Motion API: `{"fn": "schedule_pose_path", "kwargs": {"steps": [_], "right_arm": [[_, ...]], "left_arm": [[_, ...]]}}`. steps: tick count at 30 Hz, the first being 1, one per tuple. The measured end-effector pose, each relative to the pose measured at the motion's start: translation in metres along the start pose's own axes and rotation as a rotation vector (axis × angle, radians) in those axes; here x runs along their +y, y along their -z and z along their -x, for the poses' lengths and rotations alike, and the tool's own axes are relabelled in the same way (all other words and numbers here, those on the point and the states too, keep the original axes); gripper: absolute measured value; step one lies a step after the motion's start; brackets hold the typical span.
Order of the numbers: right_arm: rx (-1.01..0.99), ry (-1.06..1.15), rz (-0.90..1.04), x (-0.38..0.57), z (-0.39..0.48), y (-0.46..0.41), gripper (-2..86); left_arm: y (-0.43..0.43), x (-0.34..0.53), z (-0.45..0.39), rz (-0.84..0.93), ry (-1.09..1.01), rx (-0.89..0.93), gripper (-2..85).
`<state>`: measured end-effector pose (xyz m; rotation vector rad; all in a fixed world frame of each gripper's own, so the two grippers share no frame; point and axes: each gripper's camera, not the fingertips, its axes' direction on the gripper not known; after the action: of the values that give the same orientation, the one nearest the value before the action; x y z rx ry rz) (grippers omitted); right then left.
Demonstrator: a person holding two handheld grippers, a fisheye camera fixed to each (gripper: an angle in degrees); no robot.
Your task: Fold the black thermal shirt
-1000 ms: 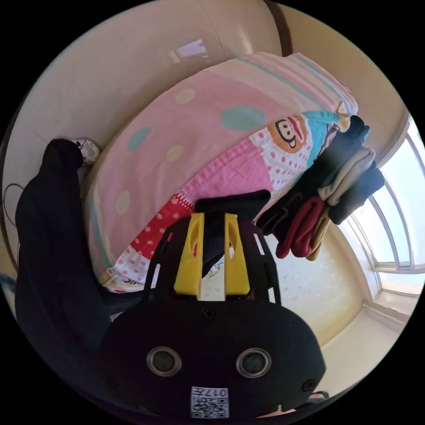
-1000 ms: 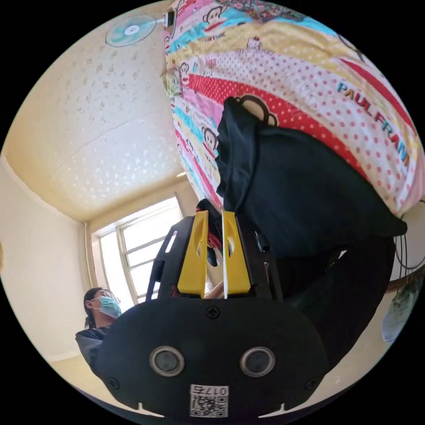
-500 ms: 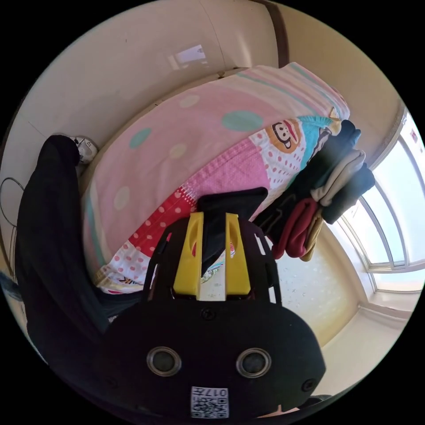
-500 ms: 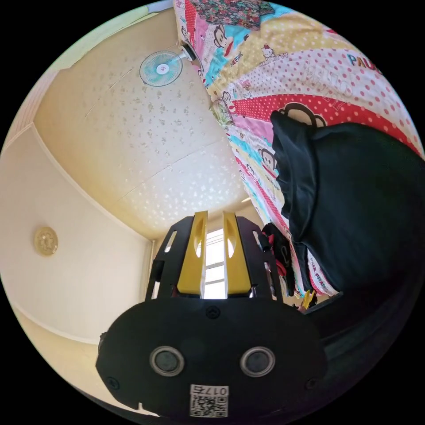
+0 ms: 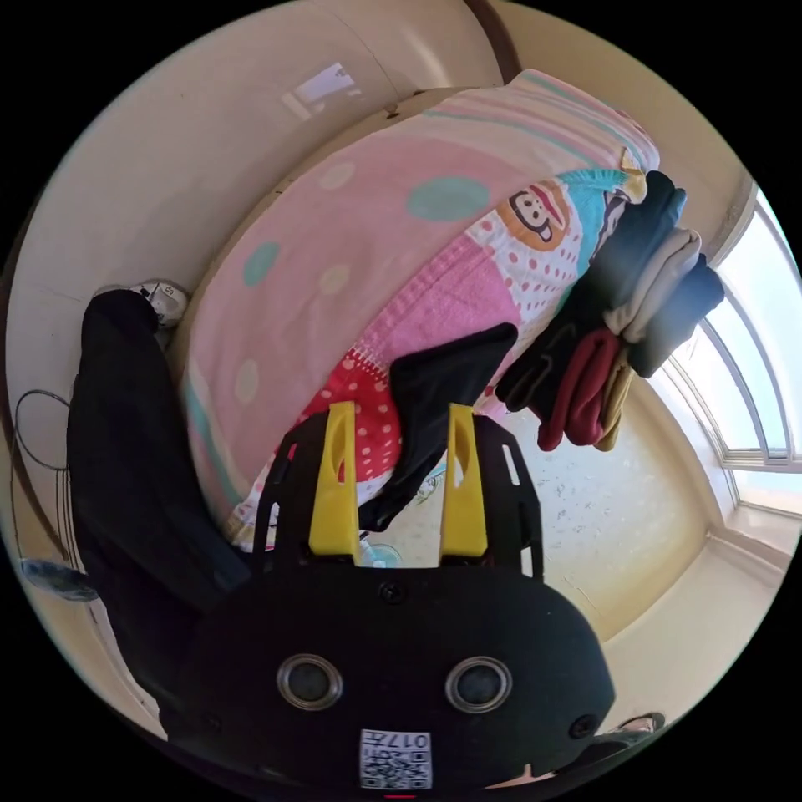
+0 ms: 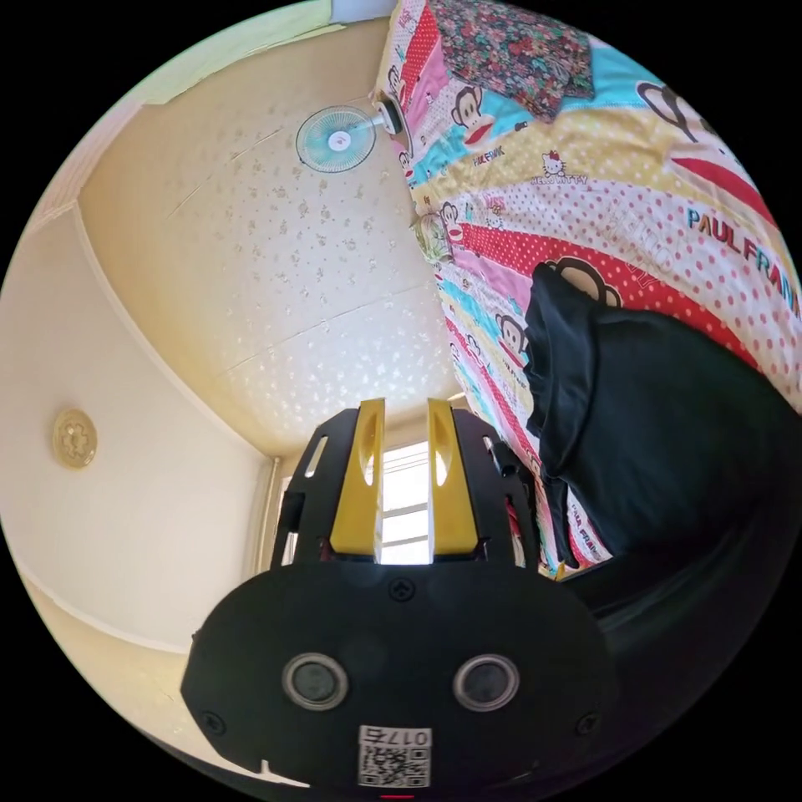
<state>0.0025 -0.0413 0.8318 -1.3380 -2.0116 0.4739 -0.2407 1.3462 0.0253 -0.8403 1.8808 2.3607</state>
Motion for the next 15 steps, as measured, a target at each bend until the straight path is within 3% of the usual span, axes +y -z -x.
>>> {"fn": "schedule_pose_path", "kwargs": {"steps": [6,15], "right_arm": [[-0.134,-0.039,-0.021,-0.021,-0.042,-0.012,7.5],[-0.085,-0.051,0.013,-0.073,-0.071,-0.005,7.3]], "left_arm": [[-0.011,-0.004,0.009,-0.073,0.094,-0.045,14.6],[-0.027,-0.036,0.027,-0.014,0.040,-0.173,15.5]]}}
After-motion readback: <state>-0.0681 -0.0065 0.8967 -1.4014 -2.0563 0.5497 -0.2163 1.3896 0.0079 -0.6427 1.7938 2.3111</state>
